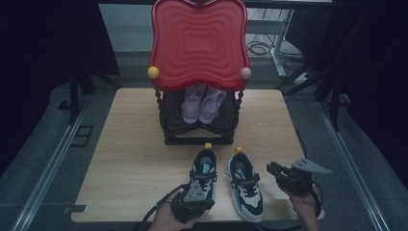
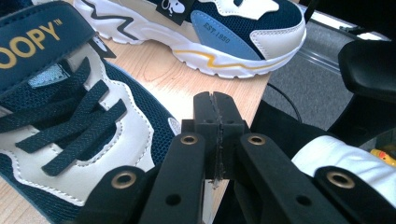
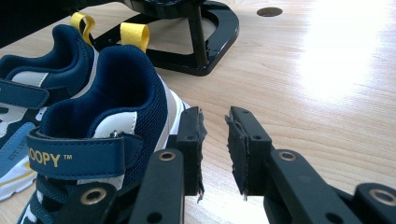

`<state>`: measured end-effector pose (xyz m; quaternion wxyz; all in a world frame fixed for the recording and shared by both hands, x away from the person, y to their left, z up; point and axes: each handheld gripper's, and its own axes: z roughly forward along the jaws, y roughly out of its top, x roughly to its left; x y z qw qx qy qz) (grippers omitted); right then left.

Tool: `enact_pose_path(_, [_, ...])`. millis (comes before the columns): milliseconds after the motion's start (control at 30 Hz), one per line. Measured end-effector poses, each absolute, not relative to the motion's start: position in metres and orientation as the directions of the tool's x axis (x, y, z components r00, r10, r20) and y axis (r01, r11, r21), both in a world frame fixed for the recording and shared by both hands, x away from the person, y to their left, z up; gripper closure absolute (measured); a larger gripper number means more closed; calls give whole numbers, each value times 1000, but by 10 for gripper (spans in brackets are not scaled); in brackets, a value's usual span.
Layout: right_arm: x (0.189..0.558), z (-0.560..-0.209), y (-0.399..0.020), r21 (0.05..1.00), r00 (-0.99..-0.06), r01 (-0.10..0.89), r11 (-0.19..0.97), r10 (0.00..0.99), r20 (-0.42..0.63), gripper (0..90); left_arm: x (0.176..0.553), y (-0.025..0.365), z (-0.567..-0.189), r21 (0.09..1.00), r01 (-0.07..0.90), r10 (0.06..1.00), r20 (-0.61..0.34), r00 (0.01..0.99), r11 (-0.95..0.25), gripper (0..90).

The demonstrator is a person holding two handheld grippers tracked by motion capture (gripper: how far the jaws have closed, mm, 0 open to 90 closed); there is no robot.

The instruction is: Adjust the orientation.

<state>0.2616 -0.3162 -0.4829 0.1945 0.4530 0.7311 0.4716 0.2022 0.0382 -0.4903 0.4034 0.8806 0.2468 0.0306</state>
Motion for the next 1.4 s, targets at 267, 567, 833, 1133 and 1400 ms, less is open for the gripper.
enact_pose_path(267, [262, -484, -316, 864, -513, 482, 145, 846, 144, 736, 202, 48, -488, 726, 411, 471, -135, 872, -551, 900])
enact_pose_path(567, [262, -483, -317, 866, -509, 480, 142, 849, 144, 736, 194, 95, -482, 732, 440, 533, -124, 837, -520, 900])
enact_pose_path(833, [262, -483, -316, 864, -513, 482, 144, 846, 145, 734, 192, 113, -489, 688, 466, 560, -105, 822, -556, 900])
enact_pose_path(1133, [262, -484, -318, 865, -508, 482, 140, 849, 145, 733, 193, 111, -502, 643, 478, 555, -97, 826, -599, 900])
enact_pose_path(1400, [262, -484, -318, 865, -508, 482, 141, 849, 145, 733, 193, 98, -508, 644, 466, 518, -125, 846, -607, 900])
